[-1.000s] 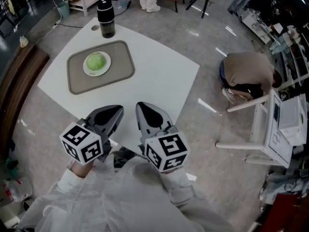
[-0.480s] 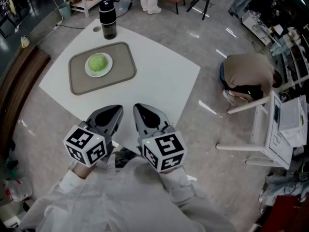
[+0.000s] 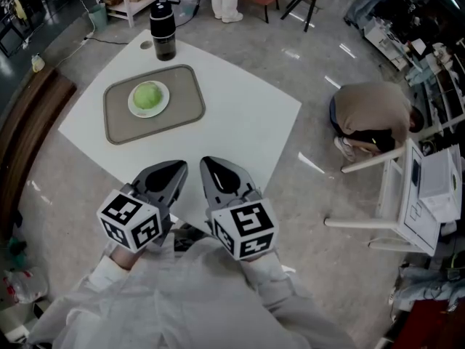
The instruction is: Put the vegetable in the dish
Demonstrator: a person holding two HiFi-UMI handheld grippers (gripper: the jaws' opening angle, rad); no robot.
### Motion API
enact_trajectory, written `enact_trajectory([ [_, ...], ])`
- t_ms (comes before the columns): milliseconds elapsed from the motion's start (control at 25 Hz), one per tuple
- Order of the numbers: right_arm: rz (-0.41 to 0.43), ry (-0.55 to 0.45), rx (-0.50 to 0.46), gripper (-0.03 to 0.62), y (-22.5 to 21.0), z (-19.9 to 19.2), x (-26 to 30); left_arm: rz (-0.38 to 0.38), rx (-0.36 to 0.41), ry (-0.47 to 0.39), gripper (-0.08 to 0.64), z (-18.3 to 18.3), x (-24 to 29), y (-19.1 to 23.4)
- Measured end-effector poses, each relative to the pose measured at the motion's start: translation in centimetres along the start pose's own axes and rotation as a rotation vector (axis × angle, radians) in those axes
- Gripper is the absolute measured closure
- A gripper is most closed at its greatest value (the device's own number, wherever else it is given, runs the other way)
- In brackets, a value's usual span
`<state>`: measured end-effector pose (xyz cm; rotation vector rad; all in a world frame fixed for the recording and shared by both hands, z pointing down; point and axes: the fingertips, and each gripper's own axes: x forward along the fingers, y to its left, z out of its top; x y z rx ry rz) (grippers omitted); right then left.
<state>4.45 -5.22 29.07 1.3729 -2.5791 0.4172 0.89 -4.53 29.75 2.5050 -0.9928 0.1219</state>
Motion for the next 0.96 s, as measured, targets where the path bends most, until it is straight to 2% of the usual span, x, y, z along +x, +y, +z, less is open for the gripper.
enact_trajectory([
  [400, -0.021, 0.018, -0.024, 0.578, -0.2, -0.41, -0.17, -0.022, 0.005, 0.014, 0.552, -0.28, 0.1, -0.33],
  [640, -0.03, 0.017, -0.032, 0.578, -0.1, -0.4, -0.22, -0.007, 0.033, 0.034, 0.552, -0.55, 0.05, -0.06],
  [960, -0.017, 0.031, -0.04, 0.578, 0.18, -0.6, -0.21, -0.045, 0.04, 0.054, 0.552, -0.68, 0.15, -0.61],
])
